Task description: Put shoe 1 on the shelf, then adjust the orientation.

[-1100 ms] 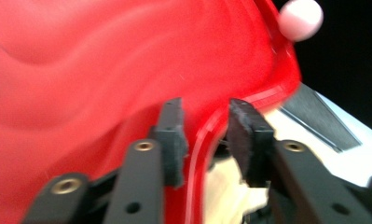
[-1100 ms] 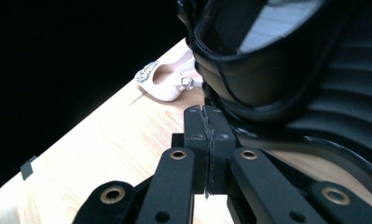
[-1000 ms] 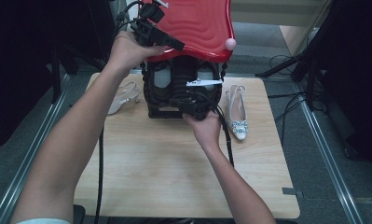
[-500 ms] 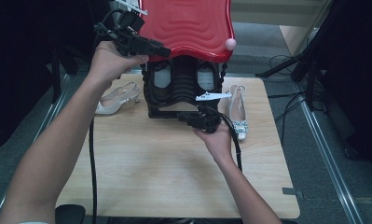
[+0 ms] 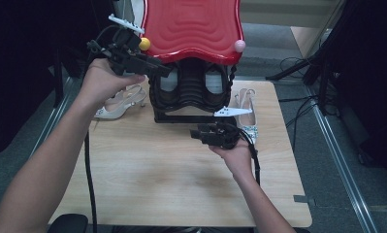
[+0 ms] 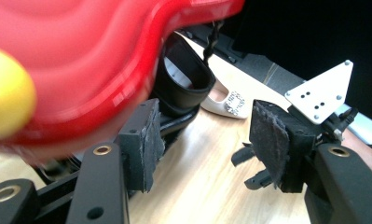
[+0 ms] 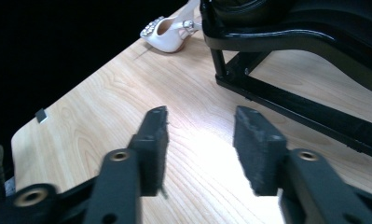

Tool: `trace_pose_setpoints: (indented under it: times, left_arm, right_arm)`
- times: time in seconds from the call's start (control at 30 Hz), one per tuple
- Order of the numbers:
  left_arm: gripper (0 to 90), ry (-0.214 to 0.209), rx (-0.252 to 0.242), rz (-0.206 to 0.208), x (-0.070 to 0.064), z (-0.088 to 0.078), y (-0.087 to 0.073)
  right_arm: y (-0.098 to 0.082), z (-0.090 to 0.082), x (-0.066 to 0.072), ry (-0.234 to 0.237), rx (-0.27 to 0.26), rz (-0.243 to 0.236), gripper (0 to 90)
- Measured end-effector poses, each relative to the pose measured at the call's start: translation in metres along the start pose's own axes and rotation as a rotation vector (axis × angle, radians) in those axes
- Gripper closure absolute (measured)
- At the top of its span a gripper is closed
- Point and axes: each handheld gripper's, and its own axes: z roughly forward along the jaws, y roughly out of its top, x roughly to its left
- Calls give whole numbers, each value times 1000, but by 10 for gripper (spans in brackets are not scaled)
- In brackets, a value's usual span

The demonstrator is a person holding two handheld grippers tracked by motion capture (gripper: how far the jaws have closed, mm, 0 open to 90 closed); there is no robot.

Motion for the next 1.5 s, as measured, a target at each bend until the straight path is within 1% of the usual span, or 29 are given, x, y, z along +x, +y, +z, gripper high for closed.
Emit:
trace_pose_setpoints:
  times: [0.07, 0.1, 0.13, 0.2, 0.3, 0.37, 0.43, 0.47, 0.5, 0.53, 0.6, 0.67, 0.7, 0.73, 0.8, 0.87, 0.9, 1.0, 1.03, 1.1, 1.13, 1.17, 1.2, 1.27, 1.3, 1.33, 1.4, 1.5]
  left_arm:
    - [422, -10, 5, -2, -2, 2, -8]
    - [420, -6, 5, 1, -3, 4, -14]
    - [418, -3, 8, 5, -5, 5, -18]
    - [416, 5, 16, 9, -7, 8, -25]
    - [413, -5, 15, 6, -8, 13, -38]
    - [405, -11, 21, -4, -7, 16, -46]
    - [399, -7, 35, -5, -6, 19, -54]
    - [396, -8, 35, -11, -5, 20, -57]
    - [393, -19, 32, -20, -4, 21, -61]
    - [388, -19, 28, -29, -3, 21, -66]
    - [383, -12, 30, -29, -2, 23, -73]
    - [385, -8, 25, -29, -1, 24, -84]
    - [386, -10, 20, -34, -1, 25, -87]
    - [387, -17, 15, -43, 0, 26, -95]
    - [386, -19, 14, -52, 2, 28, -102]
    - [385, -7, 25, -52, 3, 31, -110]
    - [384, -9, 29, -52, 3, 33, -116]
    - [385, -11, 26, -63, 6, 40, -130]
    - [385, -16, 27, -68, 7, 42, -136]
    - [388, -33, 25, -92, 10, 47, -144]
    - [389, -32, 28, -95, 11, 50, -148]
    - [393, -22, 28, -98, 11, 52, -153]
    - [397, -18, 30, -94, 12, 53, -155]
    - [414, -18, 28, -103, 15, 57, -161]
    - [417, -11, 48, -104, 17, 58, -163]
    - [441, 2, 50, -103, 18, 59, -165]
    - [501, -4, 39, -102, 21, 59, -169]
    - [598, 7, 47, -108, 26, 60, -174]
  right_arm:
    - [-3, -2, -1, 24, 3, 18, 501]
    - [-4, -3, 0, 23, 5, 21, 499]
    - [-5, -5, 0, 11, 4, 13, 497]
    - [-8, -6, 1, 5, 0, -6, 486]
    - [-10, -6, 1, 8, 23, -12, 446]
    - [-12, -7, 1, 0, 29, -24, 429]
    - [-14, -8, 1, 7, 26, -31, 418]
    - [-15, -8, 1, 9, 20, -29, 413]
    - [-17, -9, 0, 11, 22, -25, 410]
    - [-18, -9, -1, 10, 26, -25, 402]
    - [-21, -9, -2, 12, 37, -26, 390]
    - [-24, -10, -3, 11, 41, -27, 389]
    - [-26, -11, -4, 9, 39, -30, 390]
    - [-27, -12, -4, 10, 36, -30, 389]
    - [-30, -13, -5, 11, 36, -23, 389]
    - [-33, -13, -7, 13, 42, -21, 389]
    - [-34, -13, -7, 14, 41, -21, 389]
    - [-38, -14, -8, 5, 52, -22, 389]
    - [-39, -14, -9, 2, 52, -29, 389]
    - [-40, -15, -10, -15, 43, -39, 391]
    - [-40, -16, -10, -30, 36, -42, 394]
    - [-40, -17, -11, -38, 33, -44, 395]
    - [-39, -18, -13, -32, 25, -32, 395]
    - [-40, -19, -15, -30, 22, -19, 395]
    - [-40, -18, -16, -32, 25, -21, 395]
    - [-40, -18, -16, -34, 31, -22, 395]
    - [-41, -18, -17, -34, 36, -19, 394]
    - [-43, -16, -21, -27, 47, -11, 394]
